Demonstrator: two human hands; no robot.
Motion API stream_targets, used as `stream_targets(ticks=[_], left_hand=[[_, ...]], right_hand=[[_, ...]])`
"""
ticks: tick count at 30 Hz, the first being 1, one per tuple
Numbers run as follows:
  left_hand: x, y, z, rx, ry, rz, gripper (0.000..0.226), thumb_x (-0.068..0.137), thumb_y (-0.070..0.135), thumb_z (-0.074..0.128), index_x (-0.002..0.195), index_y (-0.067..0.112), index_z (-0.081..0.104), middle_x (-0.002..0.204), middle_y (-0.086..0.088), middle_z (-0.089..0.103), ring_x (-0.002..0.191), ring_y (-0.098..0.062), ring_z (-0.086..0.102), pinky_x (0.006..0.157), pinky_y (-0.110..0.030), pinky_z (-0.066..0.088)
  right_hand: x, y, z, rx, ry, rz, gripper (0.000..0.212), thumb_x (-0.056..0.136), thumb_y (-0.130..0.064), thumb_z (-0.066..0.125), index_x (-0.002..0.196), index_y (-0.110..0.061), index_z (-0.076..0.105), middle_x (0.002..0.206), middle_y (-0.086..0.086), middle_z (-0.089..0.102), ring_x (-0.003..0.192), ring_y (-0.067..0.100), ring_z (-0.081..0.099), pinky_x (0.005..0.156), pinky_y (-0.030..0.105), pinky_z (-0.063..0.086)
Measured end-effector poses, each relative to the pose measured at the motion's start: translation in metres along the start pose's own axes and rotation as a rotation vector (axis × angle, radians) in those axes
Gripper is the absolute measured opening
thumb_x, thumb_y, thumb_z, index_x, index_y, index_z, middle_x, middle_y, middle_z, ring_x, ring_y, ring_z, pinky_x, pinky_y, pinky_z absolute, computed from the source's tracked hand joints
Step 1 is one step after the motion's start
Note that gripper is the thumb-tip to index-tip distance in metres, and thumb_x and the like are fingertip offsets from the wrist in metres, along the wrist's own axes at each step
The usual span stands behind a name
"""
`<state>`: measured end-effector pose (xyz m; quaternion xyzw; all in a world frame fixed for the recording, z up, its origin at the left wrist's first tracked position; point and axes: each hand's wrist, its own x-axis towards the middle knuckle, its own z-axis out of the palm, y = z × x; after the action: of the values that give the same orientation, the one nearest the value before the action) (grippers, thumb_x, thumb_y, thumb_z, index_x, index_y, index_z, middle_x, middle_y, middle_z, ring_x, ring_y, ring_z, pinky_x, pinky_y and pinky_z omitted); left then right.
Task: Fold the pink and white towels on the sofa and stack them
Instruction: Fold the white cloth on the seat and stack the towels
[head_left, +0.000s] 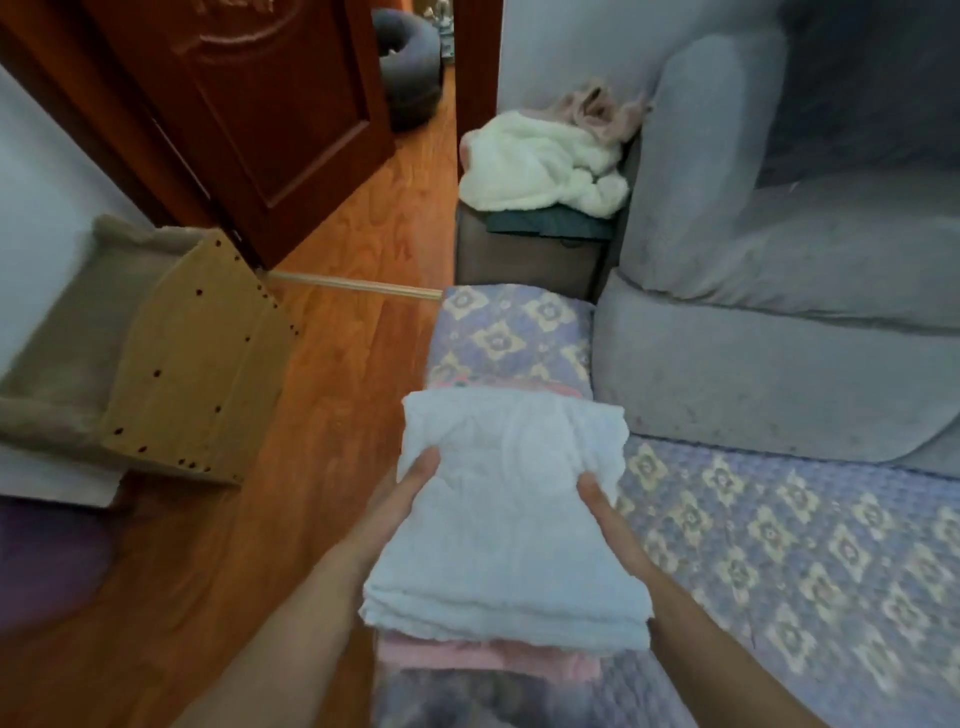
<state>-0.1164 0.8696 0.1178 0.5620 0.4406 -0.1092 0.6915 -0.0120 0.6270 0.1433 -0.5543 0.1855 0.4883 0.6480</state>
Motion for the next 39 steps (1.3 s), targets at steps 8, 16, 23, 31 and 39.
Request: stream_targets(ticks=[8,16,23,31,39], left_hand=[[0.155,0.136,0.006,0.022,-0.152,0.187,0.068,0.077,0.071,0.066,0.130,0.029,0.061,0.119,0.008,0.070,0.100,-0.005,0.068,0.089,-0.024,0.050],[0.257,0.104,0.004,0.342,-0.118,0.069,0.076,0.077,0.075,0.061,0.132,0.023,0.058,0.118,0.002,0.069,0.101,-0.014,0.066,0.080,-0.028,0.053],[0.153,0.148,0.048,0.933,0.500,0.880,0.059,0.097,0.041,0.048,0.152,0.025,0.034,0.156,-0.002,0.032,0.143,-0.026,0.028,0.117,-0.043,0.028],[0.241,0.086,0.068,1.338,0.376,0.821,0.066,0.101,0.060,0.019,0.160,0.033,0.007,0.169,-0.001,-0.001,0.155,-0.026,-0.008,0.122,-0.057,0.009],[0.282,0.074,0.065,1.121,0.421,0.901,0.068,0.099,0.055,0.037,0.159,0.027,0.021,0.168,-0.013,-0.001,0.154,-0.037,0.005,0.115,-0.057,0.033]], right_hand=[[0.133,-0.126,0.025,-0.062,0.102,-0.361,0.069,0.074,-0.059,0.071,0.130,-0.019,0.061,0.126,0.005,0.070,0.112,0.022,0.068,0.093,0.036,0.057],[0.252,-0.109,-0.015,-0.408,0.173,-0.239,0.087,0.040,-0.092,0.072,0.109,-0.040,0.064,0.118,-0.011,0.071,0.103,0.007,0.066,0.100,0.028,0.046],[0.149,-0.139,0.060,-0.916,0.845,-0.959,0.056,0.096,-0.031,0.050,0.148,-0.013,0.042,0.149,0.009,0.045,0.138,0.026,0.038,0.115,0.036,0.026],[0.278,-0.098,0.032,-1.518,0.832,-0.756,0.066,0.102,-0.052,0.019,0.160,-0.020,0.012,0.168,0.000,0.004,0.155,0.022,-0.008,0.124,0.052,0.007],[0.307,-0.109,0.007,-1.391,0.848,-0.975,0.065,0.099,-0.047,0.037,0.152,-0.010,0.037,0.163,0.014,0.025,0.139,0.044,0.028,0.116,0.053,0.027]])
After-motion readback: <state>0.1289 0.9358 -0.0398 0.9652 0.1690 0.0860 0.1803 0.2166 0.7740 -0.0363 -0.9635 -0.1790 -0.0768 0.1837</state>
